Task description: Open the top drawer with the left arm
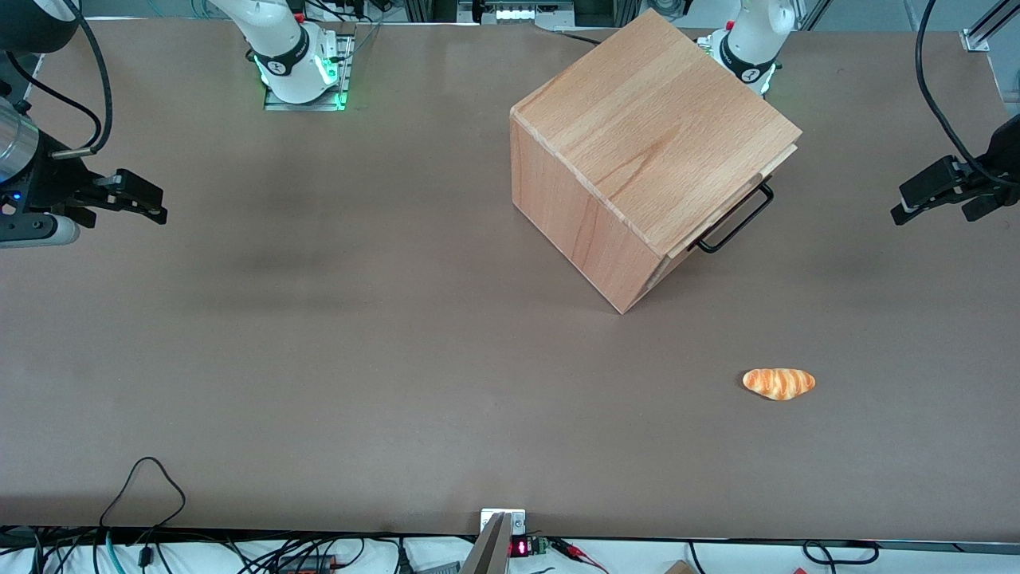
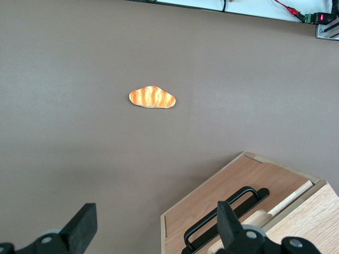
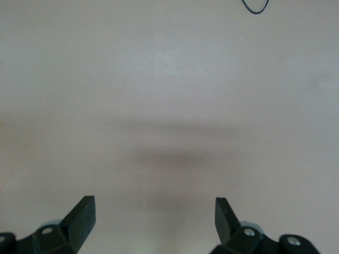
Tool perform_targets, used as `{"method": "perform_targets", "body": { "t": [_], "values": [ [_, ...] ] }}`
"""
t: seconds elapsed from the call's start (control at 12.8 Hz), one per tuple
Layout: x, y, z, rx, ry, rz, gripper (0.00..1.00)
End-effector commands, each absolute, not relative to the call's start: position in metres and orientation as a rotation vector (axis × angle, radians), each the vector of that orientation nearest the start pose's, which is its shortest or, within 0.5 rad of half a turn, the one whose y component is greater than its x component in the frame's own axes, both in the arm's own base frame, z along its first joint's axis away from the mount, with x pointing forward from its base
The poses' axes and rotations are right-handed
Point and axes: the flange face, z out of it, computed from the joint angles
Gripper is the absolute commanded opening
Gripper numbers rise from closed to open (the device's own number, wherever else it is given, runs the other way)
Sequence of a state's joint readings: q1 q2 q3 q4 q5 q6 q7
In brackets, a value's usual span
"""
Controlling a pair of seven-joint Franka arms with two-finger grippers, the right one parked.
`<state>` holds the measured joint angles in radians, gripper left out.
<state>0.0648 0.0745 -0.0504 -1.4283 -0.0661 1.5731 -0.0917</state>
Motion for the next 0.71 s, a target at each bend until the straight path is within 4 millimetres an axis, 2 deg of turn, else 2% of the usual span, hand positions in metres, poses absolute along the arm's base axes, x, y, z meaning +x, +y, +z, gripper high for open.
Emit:
{"method": "perform_targets", "body": {
  "t": [0.0, 0.24, 0.55, 0.63],
  "values": [
    [0.571, 0.004, 0.65, -3.212, -0.161, -0.125, 1.0],
    [0.571, 0.004, 0.65, -3.211, -0.171, -0.119, 1.0],
    [0.574, 0.009, 0.635, -3.21, -0.18, -0.086, 1.0],
    [0.576, 0.01, 0.622, -3.214, -0.185, -0.046, 1.0]
  ]
}}
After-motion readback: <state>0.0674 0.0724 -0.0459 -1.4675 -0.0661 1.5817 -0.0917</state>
